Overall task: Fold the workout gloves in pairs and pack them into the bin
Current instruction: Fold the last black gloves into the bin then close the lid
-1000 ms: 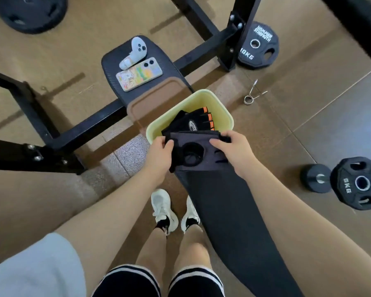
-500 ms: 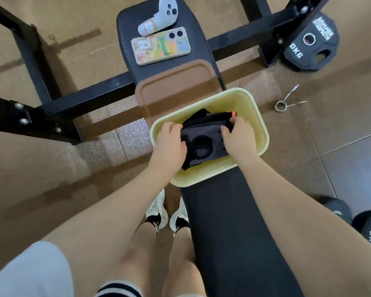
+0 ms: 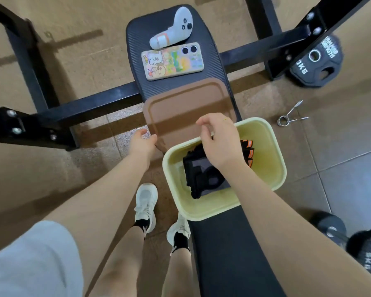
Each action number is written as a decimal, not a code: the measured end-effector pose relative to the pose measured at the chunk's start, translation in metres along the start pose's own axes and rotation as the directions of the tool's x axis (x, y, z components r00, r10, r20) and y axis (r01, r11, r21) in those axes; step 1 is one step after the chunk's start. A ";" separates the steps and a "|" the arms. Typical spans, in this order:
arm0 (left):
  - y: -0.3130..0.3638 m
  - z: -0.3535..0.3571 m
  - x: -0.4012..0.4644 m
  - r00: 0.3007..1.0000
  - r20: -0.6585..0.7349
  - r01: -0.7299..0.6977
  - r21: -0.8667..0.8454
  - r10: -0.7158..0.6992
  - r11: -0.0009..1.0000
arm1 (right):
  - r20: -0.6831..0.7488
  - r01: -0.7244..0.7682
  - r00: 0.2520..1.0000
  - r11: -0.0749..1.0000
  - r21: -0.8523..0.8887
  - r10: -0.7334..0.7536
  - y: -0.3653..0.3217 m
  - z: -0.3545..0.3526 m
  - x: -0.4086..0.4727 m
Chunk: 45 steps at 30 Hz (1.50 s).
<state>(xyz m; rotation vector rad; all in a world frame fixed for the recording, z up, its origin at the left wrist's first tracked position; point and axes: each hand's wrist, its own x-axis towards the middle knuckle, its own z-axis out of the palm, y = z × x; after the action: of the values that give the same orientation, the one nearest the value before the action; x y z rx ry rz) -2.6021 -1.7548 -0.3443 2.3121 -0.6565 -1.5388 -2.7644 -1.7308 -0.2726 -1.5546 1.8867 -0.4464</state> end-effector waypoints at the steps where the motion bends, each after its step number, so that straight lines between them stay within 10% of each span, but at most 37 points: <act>1: 0.001 0.004 0.004 0.999 0.042 0.010 0.007 -0.011 1.000 | -0.002 -0.006 1.000 1.000 -0.006 0.006 -0.002 0.003 0.001; 7: 0.019 0.007 0.004 0.986 -0.097 -0.106 0.287 0.139 0.952 | 0.000 -0.012 1.000 0.999 0.050 0.012 0.001 -0.004 -0.008; 15: 0.074 -0.053 -0.082 0.831 -0.176 -0.512 0.130 0.528 0.849 | -0.218 -0.218 0.944 0.965 0.148 0.247 -0.012 -0.039 -0.033; 22: 0.004 -0.051 -0.136 0.919 0.159 -0.380 0.105 0.362 0.919 | -0.141 -0.530 0.791 0.783 0.326 0.595 0.004 -0.063 -0.068; 30: -0.066 -0.001 -0.158 0.979 0.118 -0.192 0.255 0.167 0.948 | -0.183 -0.578 0.802 0.816 0.003 0.569 0.069 -0.059 -0.102; 38: -0.064 0.004 -0.150 0.969 0.157 -0.234 0.337 0.190 0.912 | -0.167 -0.589 0.774 0.791 0.165 0.611 0.094 -0.067 -0.107; 45: -0.016 0.013 -0.115 0.815 0.045 -0.542 0.409 0.577 0.734 | -0.097 -0.372 0.928 0.912 -0.170 0.360 0.092 -0.076 -0.057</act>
<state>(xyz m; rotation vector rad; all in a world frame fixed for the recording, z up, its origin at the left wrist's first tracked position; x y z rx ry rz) -2.6481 -1.6813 -0.2665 2.1094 -1.6105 -1.0770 -2.8777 -1.6647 -0.2595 -1.2634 2.2635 -0.1559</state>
